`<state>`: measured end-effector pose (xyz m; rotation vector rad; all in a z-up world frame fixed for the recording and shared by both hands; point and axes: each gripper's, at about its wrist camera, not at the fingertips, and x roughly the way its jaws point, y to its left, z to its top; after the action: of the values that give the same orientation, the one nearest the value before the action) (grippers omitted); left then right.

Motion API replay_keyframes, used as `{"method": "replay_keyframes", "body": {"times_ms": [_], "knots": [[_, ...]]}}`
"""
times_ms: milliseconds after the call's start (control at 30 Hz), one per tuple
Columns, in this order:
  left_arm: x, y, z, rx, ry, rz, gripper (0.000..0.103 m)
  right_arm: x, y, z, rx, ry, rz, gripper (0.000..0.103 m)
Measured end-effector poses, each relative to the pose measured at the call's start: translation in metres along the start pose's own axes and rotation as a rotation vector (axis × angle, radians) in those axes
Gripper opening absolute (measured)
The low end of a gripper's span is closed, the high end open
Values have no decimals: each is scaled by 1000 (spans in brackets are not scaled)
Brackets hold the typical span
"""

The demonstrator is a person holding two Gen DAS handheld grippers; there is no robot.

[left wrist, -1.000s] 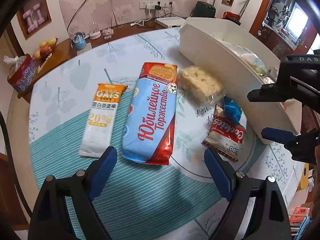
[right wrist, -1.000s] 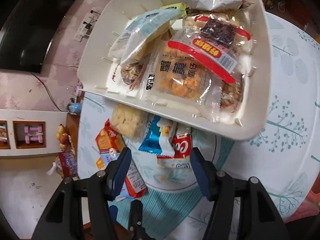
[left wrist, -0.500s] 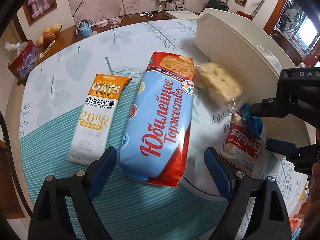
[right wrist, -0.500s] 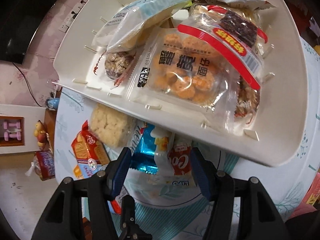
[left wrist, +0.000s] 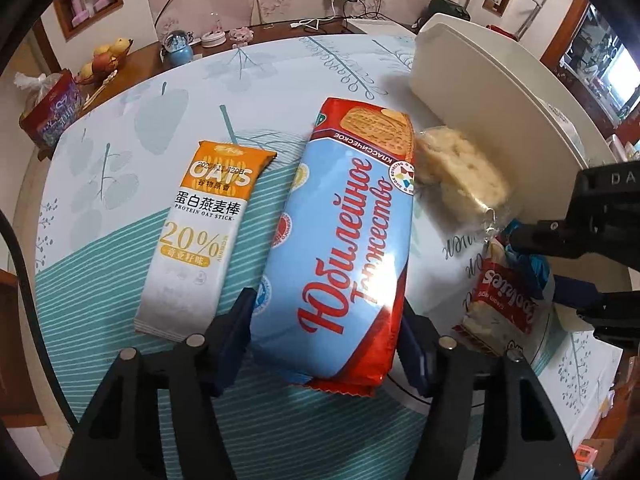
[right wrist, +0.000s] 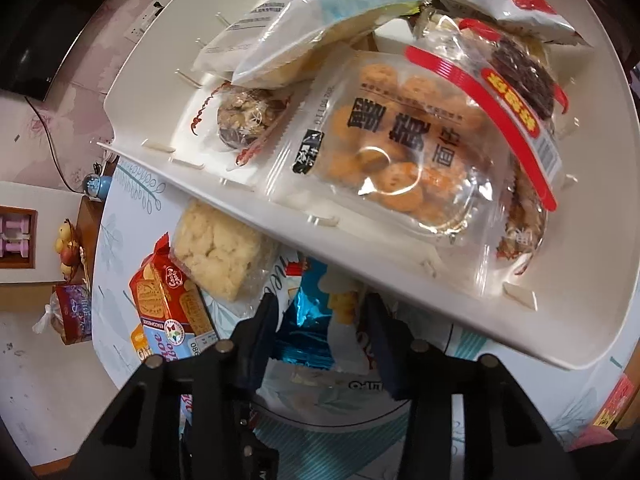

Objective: Organize snacks
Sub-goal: 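Grasp the blue-red biscuit pack with the left tool while the right tool grasps the blue wafer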

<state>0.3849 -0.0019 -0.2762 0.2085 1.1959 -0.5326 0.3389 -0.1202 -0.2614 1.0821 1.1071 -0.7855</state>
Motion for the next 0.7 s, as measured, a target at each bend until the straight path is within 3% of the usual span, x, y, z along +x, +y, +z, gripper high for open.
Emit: {"method": "replay_keyframes", "body": {"times_ms": [133, 700], "knots": [[0, 1, 0, -4, -1, -9, 57, 0, -1, 1, -6, -3, 3, 37], [-14, 5, -9, -66, 20, -32, 55, -18, -18, -7, -55, 37, 34, 35]]}}
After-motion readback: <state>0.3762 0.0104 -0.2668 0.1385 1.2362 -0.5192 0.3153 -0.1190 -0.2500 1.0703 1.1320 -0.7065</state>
